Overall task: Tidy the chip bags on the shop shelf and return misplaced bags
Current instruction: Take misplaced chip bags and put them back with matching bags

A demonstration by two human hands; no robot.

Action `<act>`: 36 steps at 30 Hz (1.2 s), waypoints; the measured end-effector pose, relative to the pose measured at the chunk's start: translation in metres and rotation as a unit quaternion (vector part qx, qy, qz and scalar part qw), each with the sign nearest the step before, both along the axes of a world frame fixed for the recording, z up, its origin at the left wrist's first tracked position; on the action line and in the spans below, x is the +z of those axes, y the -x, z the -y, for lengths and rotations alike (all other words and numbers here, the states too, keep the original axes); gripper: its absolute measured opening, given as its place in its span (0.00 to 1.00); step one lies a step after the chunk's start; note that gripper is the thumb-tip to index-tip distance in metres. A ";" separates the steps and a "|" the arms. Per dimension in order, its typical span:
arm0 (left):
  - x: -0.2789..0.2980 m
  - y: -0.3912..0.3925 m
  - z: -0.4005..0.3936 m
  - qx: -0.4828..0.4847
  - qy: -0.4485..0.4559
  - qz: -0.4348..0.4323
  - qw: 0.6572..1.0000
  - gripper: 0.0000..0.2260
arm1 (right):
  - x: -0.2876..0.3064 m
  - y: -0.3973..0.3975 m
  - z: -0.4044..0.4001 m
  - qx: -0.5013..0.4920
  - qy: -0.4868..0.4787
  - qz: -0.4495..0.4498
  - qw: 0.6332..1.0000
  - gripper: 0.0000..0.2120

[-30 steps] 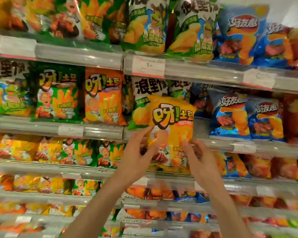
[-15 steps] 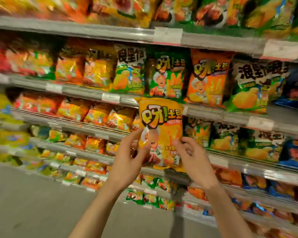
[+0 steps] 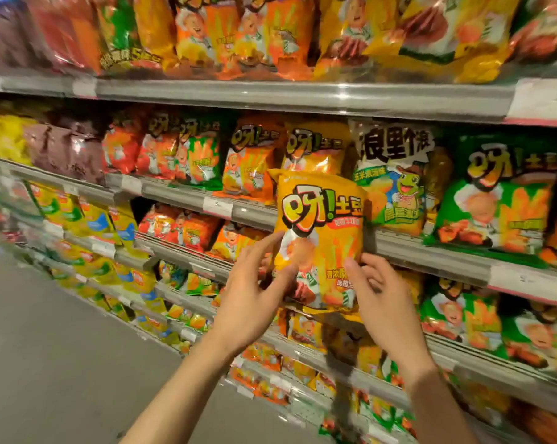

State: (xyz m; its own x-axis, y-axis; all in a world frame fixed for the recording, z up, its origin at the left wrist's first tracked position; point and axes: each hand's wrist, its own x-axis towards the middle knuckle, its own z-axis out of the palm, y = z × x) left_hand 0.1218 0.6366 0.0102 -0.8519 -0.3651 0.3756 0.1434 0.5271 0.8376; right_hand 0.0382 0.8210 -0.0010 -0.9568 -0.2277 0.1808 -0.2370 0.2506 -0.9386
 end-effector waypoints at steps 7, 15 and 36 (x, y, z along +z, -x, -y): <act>0.013 0.033 0.073 -0.016 -0.012 -0.007 1.000 0.22 | 0.014 0.030 0.071 -0.016 0.003 -0.019 1.000 0.10; 0.026 0.088 0.108 -0.121 -0.056 -0.002 0.991 0.32 | 0.040 0.021 0.097 -0.104 0.018 -0.015 0.994 0.03; 0.041 0.158 0.099 -0.194 -0.183 -0.038 0.963 0.25 | 0.073 0.117 0.026 -0.313 -0.131 -0.081 0.937 0.33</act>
State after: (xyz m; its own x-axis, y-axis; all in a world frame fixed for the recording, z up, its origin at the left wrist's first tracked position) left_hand -0.0358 0.5381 0.0516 -0.9260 -0.1449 0.3487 0.3380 0.0932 0.9365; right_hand -0.0783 0.7950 0.0721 -0.8823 0.3122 0.3523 -0.1013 0.6050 -0.7898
